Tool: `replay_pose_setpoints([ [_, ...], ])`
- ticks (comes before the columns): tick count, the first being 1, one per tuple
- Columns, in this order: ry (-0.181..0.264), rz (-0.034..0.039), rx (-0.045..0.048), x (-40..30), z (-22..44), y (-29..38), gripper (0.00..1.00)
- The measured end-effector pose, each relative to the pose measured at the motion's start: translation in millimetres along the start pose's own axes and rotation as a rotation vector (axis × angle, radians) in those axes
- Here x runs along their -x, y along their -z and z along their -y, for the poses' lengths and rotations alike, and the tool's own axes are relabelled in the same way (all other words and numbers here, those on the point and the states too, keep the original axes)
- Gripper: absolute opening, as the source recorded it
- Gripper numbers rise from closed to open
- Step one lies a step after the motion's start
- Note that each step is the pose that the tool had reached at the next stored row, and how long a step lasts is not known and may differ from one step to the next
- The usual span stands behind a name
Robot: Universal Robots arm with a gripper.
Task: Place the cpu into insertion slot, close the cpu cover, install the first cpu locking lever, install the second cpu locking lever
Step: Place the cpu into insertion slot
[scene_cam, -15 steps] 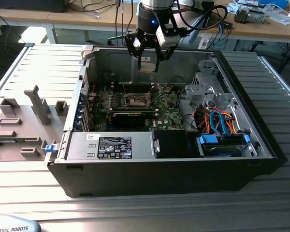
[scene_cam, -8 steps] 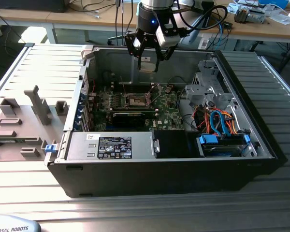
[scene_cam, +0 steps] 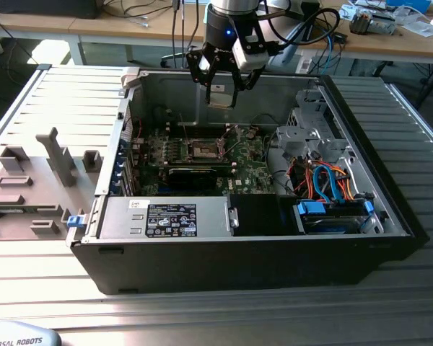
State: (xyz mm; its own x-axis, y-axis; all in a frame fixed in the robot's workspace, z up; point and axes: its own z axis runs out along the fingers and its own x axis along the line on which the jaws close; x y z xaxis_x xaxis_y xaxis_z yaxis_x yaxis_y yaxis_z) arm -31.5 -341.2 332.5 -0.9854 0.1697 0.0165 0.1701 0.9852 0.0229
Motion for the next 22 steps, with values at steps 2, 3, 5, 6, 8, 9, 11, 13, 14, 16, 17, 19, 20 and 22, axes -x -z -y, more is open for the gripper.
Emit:
replay_pose_setpoints([
  [2, -0.001, 0.0, 0.0, 0.0, 0.0, 0.0, 0.54],
  [3, -0.002, 0.0, 0.0001, 0.0, 0.0, 0.0, 0.54],
  [5, -0.002, 0.0, 0.0, 0.0, 0.0, 0.0, 0.54],
  [6, -0.003, 0.0, 0.0001, 0.0, 0.0, 0.0, 0.54],
  [8, -0.004, 0.0, 0.0001, 0.0, 0.0, 0.0, 0.54],
  [9, -0.004, 0.0, 0.0001, 0.0, 0.0, 0.0, 0.54],
  [11, -0.005, 0.0001, 0.0001, 0.0, 0.0, 0.0, 0.54],
  [13, -0.006, 0.0001, 0.0001, 0.0, 0.0, 0.0, 0.54],
  [14, -0.009, 0.0001, 0.0001, 0.0, 0.0, 0.0, 0.54],
  [16, -0.011, 0.0002, 0.0002, 0.0, 0.0, -0.1, 0.54],
  [17, -0.012, 0.0002, 0.0002, 0.0, 0.0, 0.0, 0.54],
  [19, -0.013, 0.0003, 0.0002, 0.0, 0.0, 0.0, 0.54],
  [20, -0.014, 0.0003, 0.0002, 0.0, 0.0, -0.1, 0.54],
  [22, -0.015, 0.0003, 0.0003, 0.0, 0.0, -0.1, 0.54],
])
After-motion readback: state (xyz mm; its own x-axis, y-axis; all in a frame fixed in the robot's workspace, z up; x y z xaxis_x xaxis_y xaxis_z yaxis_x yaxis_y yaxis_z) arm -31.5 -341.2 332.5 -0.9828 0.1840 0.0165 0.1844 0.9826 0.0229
